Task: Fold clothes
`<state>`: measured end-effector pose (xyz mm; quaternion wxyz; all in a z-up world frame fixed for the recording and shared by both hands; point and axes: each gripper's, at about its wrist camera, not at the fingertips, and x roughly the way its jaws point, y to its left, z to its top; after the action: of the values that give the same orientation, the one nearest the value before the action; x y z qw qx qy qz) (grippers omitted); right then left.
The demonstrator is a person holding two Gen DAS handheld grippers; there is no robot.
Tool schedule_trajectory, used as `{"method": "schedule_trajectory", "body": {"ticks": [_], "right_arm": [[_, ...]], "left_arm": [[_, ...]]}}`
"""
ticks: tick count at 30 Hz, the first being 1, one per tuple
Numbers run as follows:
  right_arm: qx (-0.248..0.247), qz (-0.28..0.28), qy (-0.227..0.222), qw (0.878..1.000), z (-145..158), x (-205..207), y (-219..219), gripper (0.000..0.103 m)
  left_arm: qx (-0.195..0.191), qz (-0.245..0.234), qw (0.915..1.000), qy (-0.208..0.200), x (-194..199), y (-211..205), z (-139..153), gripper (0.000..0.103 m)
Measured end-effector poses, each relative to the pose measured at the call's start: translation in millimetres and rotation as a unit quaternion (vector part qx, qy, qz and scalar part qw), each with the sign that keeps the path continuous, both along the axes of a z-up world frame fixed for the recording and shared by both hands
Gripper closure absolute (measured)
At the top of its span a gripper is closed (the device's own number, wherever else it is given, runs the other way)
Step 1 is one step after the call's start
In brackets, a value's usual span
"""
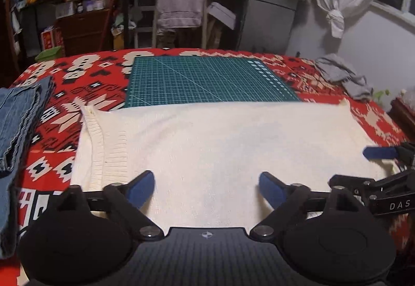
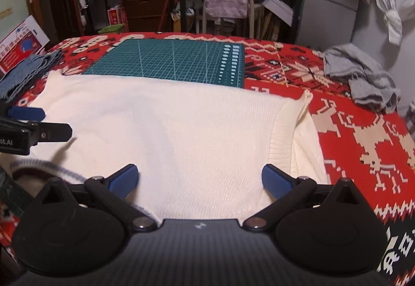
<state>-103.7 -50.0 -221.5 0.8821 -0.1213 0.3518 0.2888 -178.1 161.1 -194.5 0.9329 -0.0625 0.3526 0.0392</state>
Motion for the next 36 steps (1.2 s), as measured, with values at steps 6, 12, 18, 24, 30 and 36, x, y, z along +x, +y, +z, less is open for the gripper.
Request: {"method": "schedule_trajectory", "body": {"ticks": [6, 12, 18, 24, 30, 36], "right_arm": [[-0.008, -0.004, 0.006, 1.000, 1, 0, 3, 0.000], [-0.016, -0.010, 0.016, 1.000, 3, 2, 8, 0.000], [-0.021, 0.002, 0.038, 0.999, 6, 9, 9, 0.000], [-0.032, 0.004, 0.064, 0.997, 11, 17, 12, 0.000], [-0.004, 0.020, 0.041, 0.999, 57, 17, 14, 0.002], [0.026, 0.020, 0.024, 0.999, 76, 29, 39, 0.044]], "left_arm": [[0.055, -0.008, 0.9985, 0.004, -2, -20, -8, 0.000], [0.055, -0.001, 0.9984, 0.012, -2, -24, -8, 0.000], [0.039, -0.021, 0.9981, 0.043, 8, -14, -3, 0.000], [0.035, -0.034, 0.9968, 0.064, 15, -11, 2, 0.002], [-0.017, 0.004, 0.9997, 0.019, 11, 7, 41, 0.011], [-0.061, 0.031, 0.9973, 0.026, 41, 34, 46, 0.077]]}}
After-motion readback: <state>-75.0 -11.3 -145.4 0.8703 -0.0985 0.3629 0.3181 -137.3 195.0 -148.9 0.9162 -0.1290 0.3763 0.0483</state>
